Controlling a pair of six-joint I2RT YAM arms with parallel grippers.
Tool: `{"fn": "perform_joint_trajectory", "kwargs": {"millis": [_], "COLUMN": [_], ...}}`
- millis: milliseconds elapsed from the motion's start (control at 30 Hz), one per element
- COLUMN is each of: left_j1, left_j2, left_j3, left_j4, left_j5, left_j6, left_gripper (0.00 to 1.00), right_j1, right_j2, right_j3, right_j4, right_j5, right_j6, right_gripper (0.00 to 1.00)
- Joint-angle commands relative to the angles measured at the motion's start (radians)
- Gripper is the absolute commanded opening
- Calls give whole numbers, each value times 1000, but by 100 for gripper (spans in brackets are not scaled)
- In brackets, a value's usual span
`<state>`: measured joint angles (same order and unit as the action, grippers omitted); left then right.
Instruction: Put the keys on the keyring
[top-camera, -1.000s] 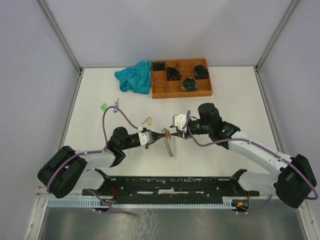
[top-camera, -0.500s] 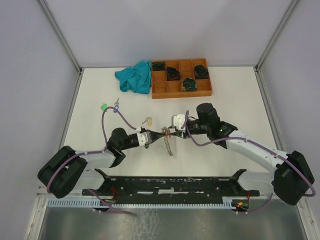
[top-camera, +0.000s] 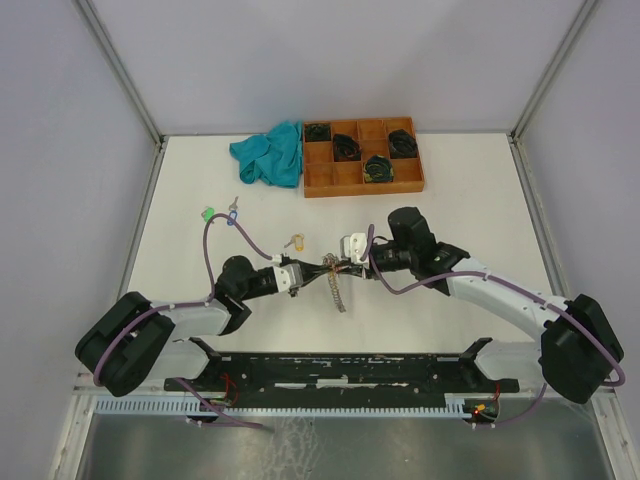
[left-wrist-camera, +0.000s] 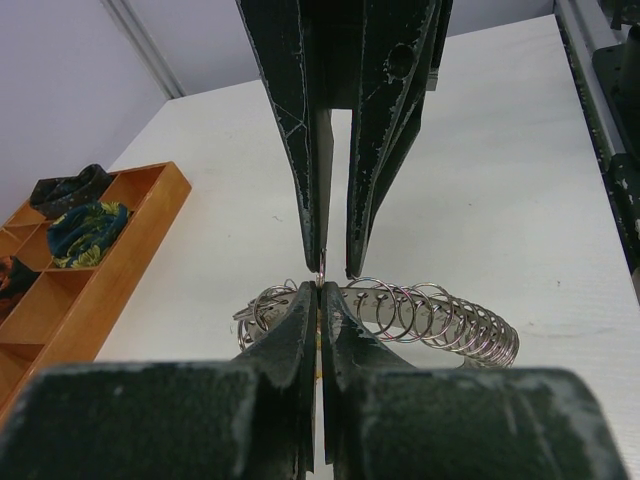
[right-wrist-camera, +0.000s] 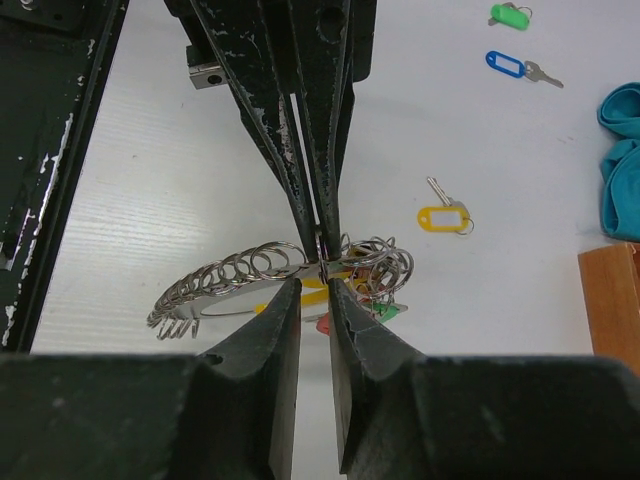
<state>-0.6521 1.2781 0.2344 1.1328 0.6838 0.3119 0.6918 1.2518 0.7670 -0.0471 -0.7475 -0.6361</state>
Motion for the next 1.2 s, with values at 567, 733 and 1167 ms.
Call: {"fn": "perform_joint_trajectory", "kwargs": {"millis": [567,733,1167], "left_j1": [-3,-4,-9], "left_j2": [-2,-4,5], "left_j3": [16,16,26], "left_j4": [109,109,101], "left_j5": [61,63,69], "left_j6": [-68,-69,-71], "left_gripper": [3,3,3], "right_j1": [-1,-1,4], "right_j2": [8,16,27], "right_j3": [52,55,72], "right_j4": [21,18,-4], "right_j5": [-34,-39,-41], "right_j6": [-12,-12,-21], "right_gripper": [22,19,17]}}
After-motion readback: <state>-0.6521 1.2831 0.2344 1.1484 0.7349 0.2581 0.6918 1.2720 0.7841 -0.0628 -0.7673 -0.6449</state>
